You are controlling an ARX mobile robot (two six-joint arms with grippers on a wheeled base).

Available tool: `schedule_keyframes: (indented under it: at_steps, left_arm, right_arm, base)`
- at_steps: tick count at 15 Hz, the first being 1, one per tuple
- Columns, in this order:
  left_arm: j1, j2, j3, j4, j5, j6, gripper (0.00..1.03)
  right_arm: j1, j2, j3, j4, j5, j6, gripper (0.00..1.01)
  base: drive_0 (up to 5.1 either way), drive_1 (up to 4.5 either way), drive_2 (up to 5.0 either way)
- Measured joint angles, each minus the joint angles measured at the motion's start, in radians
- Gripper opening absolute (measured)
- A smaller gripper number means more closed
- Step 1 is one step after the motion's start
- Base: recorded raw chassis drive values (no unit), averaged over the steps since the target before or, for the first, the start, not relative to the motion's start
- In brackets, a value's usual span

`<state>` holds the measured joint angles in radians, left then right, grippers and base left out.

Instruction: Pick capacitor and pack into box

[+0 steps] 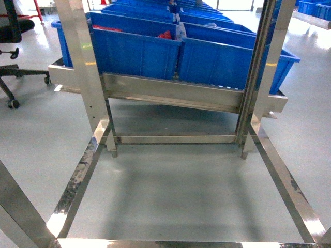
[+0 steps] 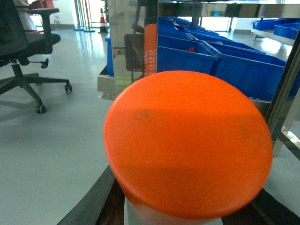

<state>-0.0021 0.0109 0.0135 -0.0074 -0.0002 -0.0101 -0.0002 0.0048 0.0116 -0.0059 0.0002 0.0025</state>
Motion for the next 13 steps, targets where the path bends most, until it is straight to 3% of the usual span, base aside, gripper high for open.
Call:
schedule_keyframes:
  at_steps: [13]
  left_arm:
    - [0.0, 0.0, 0.0, 0.005, 0.001, 0.0, 0.44]
  right_arm:
    - [0.0, 0.0, 0.0, 0.001, 0.0, 0.0, 0.98]
  base:
    - [0.0, 0.0, 0.0]
